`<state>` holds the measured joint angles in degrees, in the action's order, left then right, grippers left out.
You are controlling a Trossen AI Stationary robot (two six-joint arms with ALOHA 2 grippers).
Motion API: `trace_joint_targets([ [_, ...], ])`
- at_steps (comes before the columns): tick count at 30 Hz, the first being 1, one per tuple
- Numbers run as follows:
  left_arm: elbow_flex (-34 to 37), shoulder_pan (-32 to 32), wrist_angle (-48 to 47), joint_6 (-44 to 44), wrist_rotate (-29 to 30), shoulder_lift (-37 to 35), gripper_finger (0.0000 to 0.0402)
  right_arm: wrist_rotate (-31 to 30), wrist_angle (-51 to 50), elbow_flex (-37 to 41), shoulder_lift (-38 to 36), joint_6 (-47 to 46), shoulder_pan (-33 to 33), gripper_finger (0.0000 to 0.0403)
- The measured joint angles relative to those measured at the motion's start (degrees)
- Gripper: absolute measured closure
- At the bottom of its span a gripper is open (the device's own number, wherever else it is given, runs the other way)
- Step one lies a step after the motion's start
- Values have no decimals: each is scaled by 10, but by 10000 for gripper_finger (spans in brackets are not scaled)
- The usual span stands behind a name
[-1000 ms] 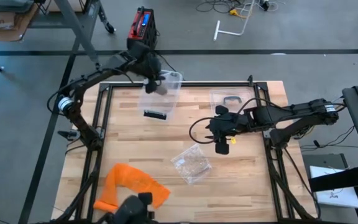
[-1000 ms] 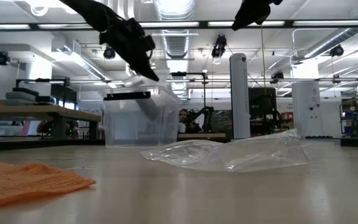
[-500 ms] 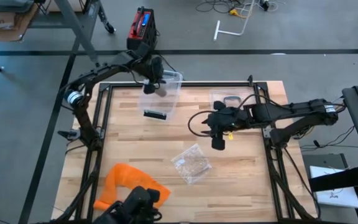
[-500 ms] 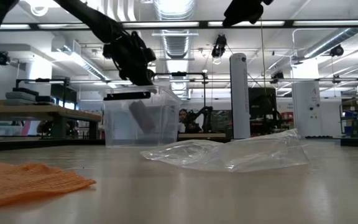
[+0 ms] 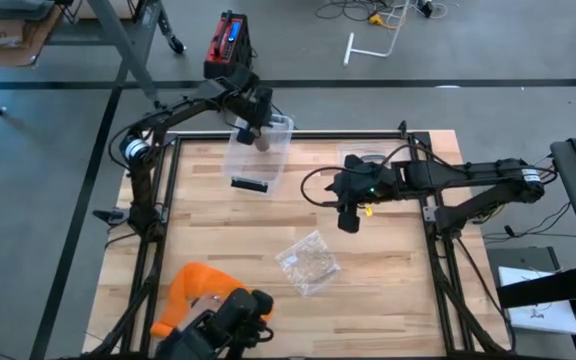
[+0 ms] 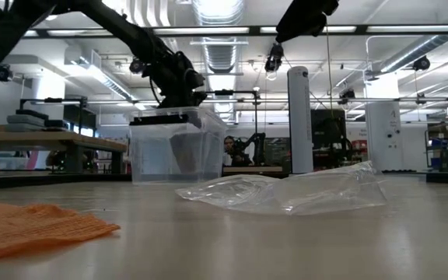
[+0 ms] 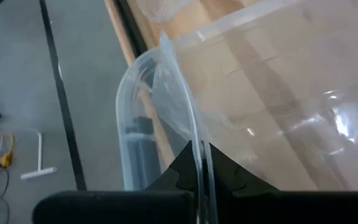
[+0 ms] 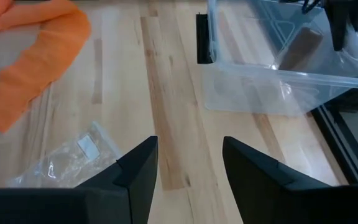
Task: Roll bandage
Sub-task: Put the transparent zip bag with rolled brown bandage into the transparent container, then move the transparent zip bag towards the right side of the table
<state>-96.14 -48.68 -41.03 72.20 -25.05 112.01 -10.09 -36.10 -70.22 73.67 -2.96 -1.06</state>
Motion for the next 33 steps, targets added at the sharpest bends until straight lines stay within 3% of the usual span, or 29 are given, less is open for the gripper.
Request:
trace_joint_targets([
  [4,0,6,18,-47,50,6,400,0,2,0,0,0,4,231],
  [8,0,13,25,-54,60,5,377,0,4,0,0,6,13,230],
  [15,2,24,49,-68,66,3,283,0,4,0,0,5,19,229],
  [22,-13,32,58,-80,157,-11,202,1,4,0,0,5,19,232],
  [26,-16,34,55,-110,199,-43,187,1,4,0,0,9,19,227],
  [33,-17,36,32,-205,180,-97,184,1,4,0,0,22,26,233],
])
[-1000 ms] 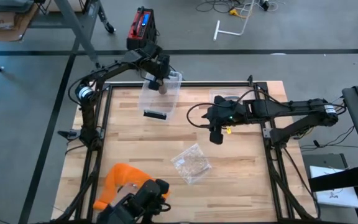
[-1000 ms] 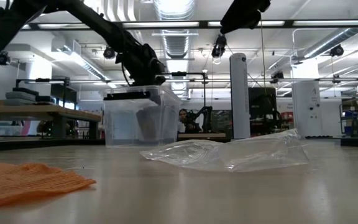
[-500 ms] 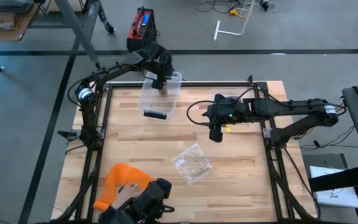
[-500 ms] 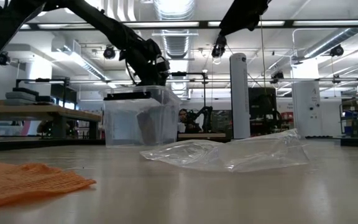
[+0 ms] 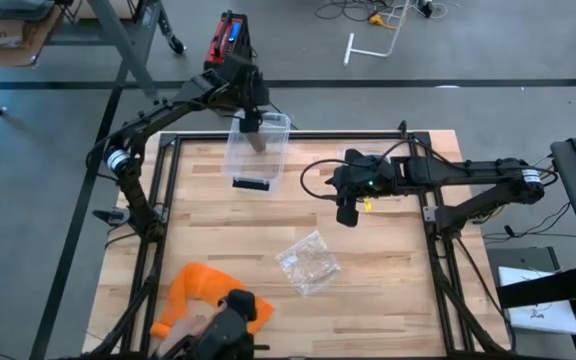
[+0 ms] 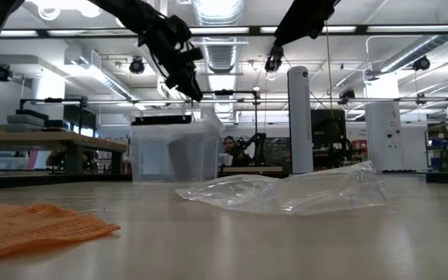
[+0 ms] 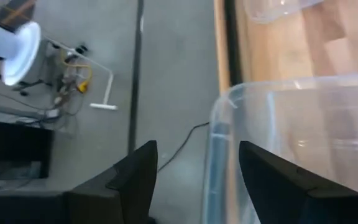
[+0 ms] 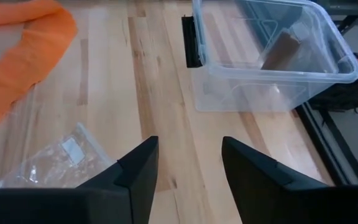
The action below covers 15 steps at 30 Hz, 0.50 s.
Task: Roll bandage
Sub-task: Move the transparent zip bag towards the right side of the table
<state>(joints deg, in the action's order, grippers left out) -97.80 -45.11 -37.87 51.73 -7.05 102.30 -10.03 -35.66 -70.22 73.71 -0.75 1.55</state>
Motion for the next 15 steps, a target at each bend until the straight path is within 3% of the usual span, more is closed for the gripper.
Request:
trace_joint_targets([
  [7,0,2,-115,-52,-11,-2,192,0,0,0,0,0,1,234],
  [11,1,7,-192,-117,-25,-2,215,1,0,0,0,4,2,231],
  [15,1,16,-208,-210,-27,-5,245,1,12,0,0,7,4,234],
])
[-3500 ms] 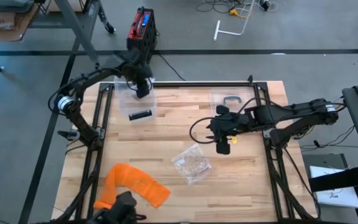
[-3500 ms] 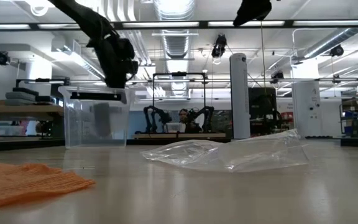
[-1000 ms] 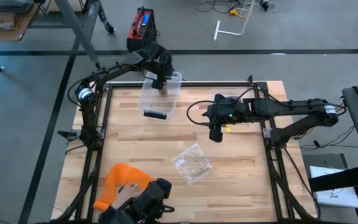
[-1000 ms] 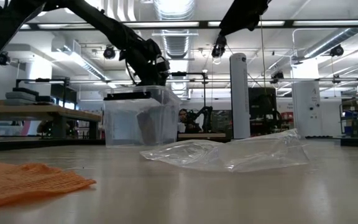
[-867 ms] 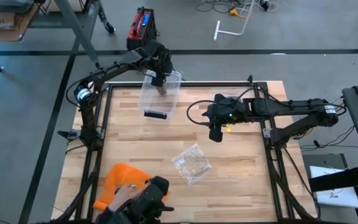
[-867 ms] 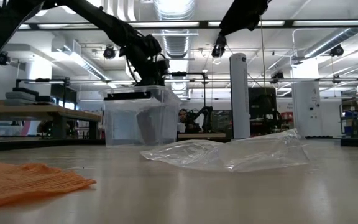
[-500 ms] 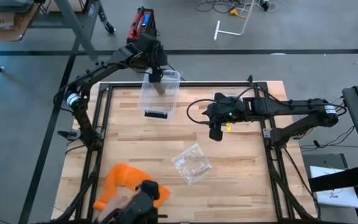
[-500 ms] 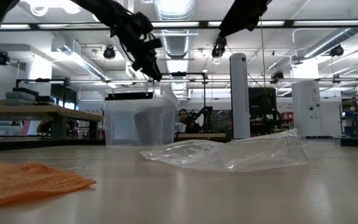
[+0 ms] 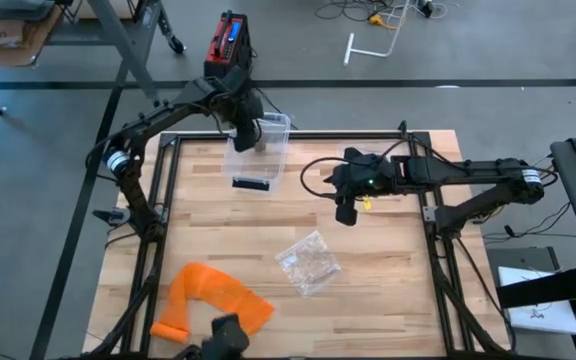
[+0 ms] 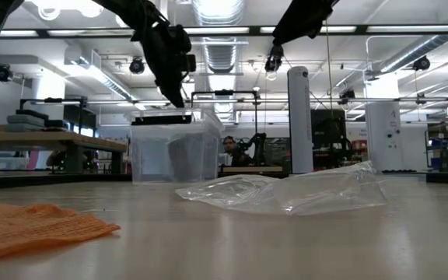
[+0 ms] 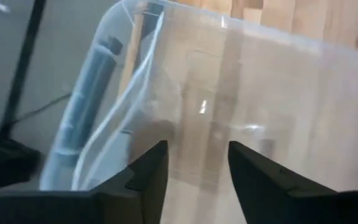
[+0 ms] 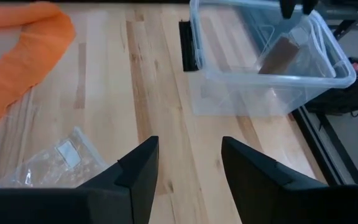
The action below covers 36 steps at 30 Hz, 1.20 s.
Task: Roll bandage
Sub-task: Move the transparent zip bag towards the right side of the table
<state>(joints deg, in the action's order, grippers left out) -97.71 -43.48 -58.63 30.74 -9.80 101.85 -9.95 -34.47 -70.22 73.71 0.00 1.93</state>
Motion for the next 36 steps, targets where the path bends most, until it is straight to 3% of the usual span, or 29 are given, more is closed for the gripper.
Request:
trace_joint_targets([
  [3,0,21,-13,-32,-29,-14,268,10,26,0,0,1,0,237],
  [9,10,122,-67,-49,-164,-62,304,41,58,6,3,8,-7,235],
  [13,41,223,-64,-86,-180,-109,320,41,128,49,5,12,-28,231],
  [18,102,365,-17,-206,-108,-164,319,45,238,122,5,9,-66,236],
  [24,211,532,73,-400,15,-225,286,37,295,171,28,-57,-123,241],
  [32,389,716,350,-631,145,-264,240,10,292,143,178,-151,-223,240],
  [36,441,780,480,-694,213,-248,230,9,287,120,255,-185,-254,238],
])
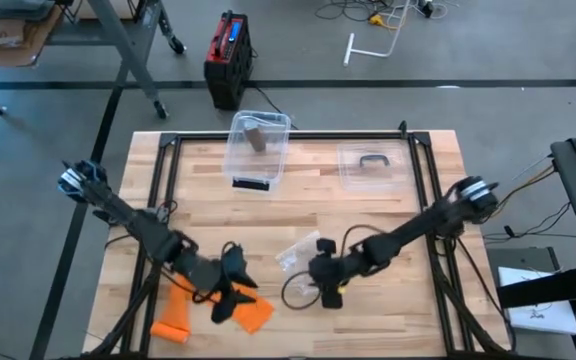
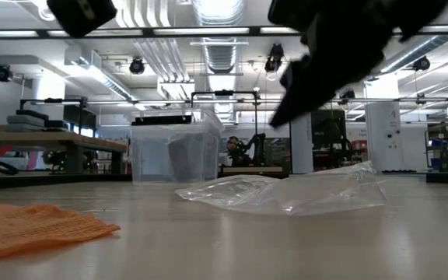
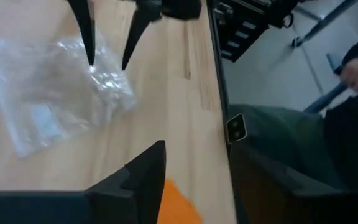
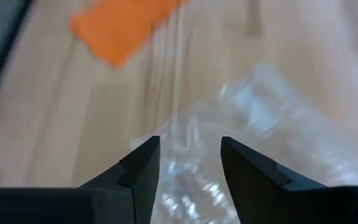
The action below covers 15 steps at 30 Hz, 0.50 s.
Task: Roll bandage
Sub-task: Move the transparent zip bag towards the right side of the table
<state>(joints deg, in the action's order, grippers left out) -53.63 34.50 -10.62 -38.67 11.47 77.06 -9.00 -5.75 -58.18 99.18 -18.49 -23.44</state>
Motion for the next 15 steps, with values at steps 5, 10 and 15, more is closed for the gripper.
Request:
trace_joint_targets([
  [5,24,49,84,-51,54,47,228,12,-25,-8,63,-28,-16,242],
  [10,10,75,129,-77,61,121,229,14,-187,-21,59,-50,-16,238],
  [15,-37,86,147,-78,60,198,232,-29,-412,-6,11,-94,-17,243],
])
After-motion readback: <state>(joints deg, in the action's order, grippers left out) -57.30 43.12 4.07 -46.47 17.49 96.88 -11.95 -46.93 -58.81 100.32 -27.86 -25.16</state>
